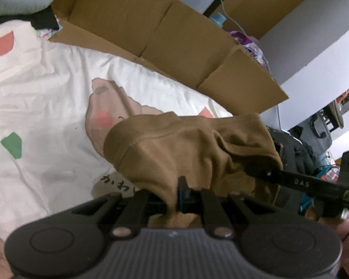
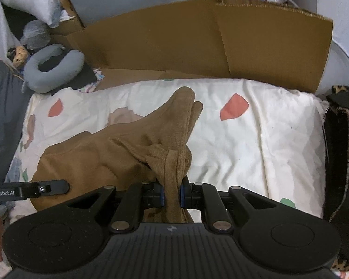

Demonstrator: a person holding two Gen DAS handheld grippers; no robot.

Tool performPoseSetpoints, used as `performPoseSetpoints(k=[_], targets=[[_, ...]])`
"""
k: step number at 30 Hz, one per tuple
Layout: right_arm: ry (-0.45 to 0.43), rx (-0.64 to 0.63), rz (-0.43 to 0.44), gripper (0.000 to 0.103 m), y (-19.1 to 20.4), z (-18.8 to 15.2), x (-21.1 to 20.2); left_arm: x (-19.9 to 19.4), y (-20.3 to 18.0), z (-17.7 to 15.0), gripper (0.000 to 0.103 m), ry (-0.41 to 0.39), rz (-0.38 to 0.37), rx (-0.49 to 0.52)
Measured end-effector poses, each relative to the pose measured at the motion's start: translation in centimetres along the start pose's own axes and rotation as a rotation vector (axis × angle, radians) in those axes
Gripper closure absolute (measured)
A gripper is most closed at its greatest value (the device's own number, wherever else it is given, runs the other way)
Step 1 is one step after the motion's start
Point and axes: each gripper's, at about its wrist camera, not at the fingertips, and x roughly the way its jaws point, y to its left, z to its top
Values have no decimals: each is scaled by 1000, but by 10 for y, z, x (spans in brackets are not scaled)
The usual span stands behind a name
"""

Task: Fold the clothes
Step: 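Lift the pinched shirt end with both grippers above the duvet, then carry the folded brown shirt with both grippers toward the clothes pile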

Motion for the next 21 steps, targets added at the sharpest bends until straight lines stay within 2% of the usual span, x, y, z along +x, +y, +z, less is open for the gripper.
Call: performPoseSetpoints(k=[1,9,21], targets=[[0,-4,8,92,1,2,-6,-6,-3,2,96,-2,0,2],[-52,-12,46,92,11,21,-64,-63,-38,18,96,-53,1,40],[-241,-6,73,92,37,69,-176,-154,-109,56,96,-200,-21,87]])
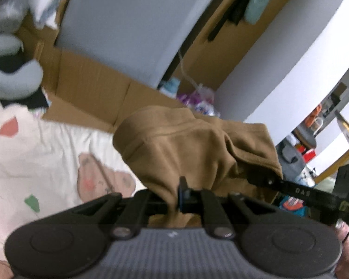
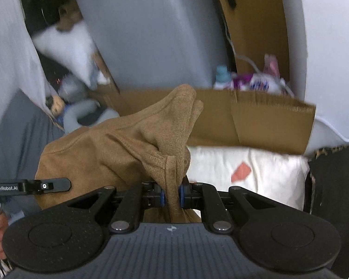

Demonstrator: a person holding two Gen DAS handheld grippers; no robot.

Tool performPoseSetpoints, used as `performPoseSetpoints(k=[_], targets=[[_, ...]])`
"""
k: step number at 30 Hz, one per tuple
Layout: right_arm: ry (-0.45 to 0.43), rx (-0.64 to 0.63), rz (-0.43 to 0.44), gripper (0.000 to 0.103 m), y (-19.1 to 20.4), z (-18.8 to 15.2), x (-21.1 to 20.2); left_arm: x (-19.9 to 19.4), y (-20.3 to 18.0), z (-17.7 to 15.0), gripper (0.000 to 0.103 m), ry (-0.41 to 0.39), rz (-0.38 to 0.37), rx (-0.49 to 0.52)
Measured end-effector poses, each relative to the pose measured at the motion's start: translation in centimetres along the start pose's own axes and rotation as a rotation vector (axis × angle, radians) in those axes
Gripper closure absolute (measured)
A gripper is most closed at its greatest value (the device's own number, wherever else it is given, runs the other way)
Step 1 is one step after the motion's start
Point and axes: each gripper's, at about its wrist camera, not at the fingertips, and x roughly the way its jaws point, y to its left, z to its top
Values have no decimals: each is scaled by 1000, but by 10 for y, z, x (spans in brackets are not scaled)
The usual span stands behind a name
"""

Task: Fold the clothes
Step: 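Carry the folded brown shirt with both grippers toward the clothes pile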

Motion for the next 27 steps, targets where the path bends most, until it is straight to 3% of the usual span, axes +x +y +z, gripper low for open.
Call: performPoseSetpoints(k=[6,16,27], targets=[[-80,-2,22,92,17,44,-46,-44,-43,35,97,-81,-10,47],[-134,-31,66,92,46,106,-124,-113,-93,75,96,-173,-47,56],[-198,-54,64,92,59,141,-207,-157,-149,95,96,-219,-98,91]])
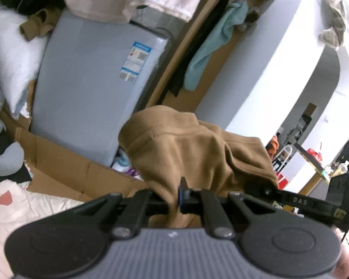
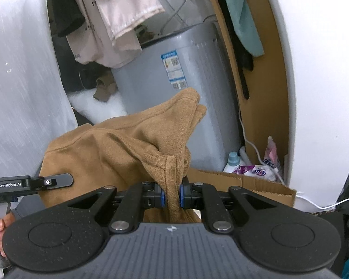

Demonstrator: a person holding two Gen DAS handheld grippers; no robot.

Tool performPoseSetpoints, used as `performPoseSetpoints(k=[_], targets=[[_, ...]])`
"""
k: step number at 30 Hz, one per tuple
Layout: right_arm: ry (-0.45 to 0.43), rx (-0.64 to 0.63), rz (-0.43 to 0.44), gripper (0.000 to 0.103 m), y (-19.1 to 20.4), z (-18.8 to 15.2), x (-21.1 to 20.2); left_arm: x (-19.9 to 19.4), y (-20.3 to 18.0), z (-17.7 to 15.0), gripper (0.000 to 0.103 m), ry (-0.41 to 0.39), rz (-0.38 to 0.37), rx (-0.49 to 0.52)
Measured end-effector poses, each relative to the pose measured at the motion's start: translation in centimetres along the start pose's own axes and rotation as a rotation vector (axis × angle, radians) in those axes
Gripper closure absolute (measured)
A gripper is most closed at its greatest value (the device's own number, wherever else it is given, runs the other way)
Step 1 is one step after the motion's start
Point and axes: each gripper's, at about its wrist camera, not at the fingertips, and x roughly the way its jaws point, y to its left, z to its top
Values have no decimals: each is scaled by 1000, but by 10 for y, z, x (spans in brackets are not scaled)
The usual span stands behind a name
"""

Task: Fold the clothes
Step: 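Carry the folded brown shirt with both grippers toward the clothes pile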

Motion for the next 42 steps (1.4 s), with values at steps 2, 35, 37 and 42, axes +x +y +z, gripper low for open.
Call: performPoseSetpoints(k=[2,35,37,42], targets=[[-9,16,5,92,-2,7,-13,-4,-9,3,96,-6,-9,-4],[-121,82,-165,92,-84,-43,-157,59,-106,-39,96,57,-208,76],[-130,94,-182,92,-94,-48,-163,68,-113,-43,96,71,-238,85],[-150,126,-214,92,-118,-59,-176,90,-129,-51,96,99,-299,117]])
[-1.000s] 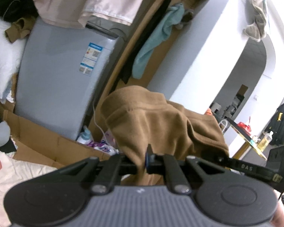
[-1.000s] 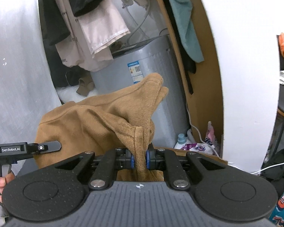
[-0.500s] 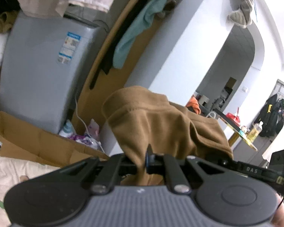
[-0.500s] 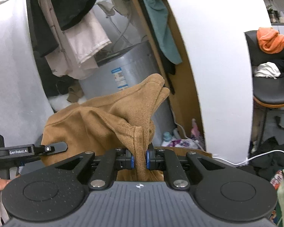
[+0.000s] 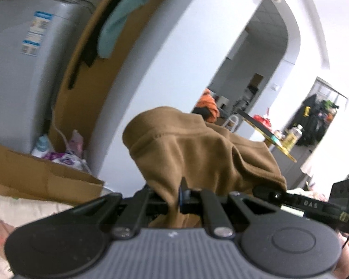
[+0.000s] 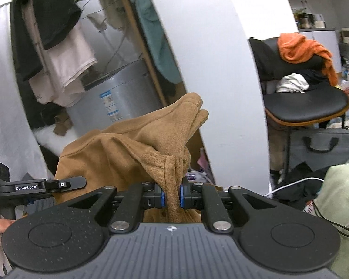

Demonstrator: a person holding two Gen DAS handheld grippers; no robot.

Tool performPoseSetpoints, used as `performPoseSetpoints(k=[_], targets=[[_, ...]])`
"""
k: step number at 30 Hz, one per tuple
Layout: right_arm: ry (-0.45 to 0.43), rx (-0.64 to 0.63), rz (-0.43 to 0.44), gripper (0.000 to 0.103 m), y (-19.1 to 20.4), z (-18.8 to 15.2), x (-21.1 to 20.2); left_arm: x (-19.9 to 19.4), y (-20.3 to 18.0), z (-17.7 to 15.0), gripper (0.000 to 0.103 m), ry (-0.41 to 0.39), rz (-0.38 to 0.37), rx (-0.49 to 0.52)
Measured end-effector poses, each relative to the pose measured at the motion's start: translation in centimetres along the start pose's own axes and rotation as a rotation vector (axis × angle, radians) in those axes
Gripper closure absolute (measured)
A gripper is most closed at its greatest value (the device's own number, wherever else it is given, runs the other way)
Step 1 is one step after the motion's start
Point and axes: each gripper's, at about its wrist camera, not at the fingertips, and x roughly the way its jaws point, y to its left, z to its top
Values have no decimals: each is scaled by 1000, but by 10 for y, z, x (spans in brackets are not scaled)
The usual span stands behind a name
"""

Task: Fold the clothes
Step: 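Carry the folded brown shirt with both grippers toward the clothes pile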

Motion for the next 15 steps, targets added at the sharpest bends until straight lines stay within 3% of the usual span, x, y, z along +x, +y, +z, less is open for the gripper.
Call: performPoseSetpoints(k=[6,15], targets=[[-10,5,-53,92,-29,-8,-10,25,-5,-12,96,28,-91,9],[0,8,-119,92,-63,-24,-8,72,10,-28,96,118,-155,9]])
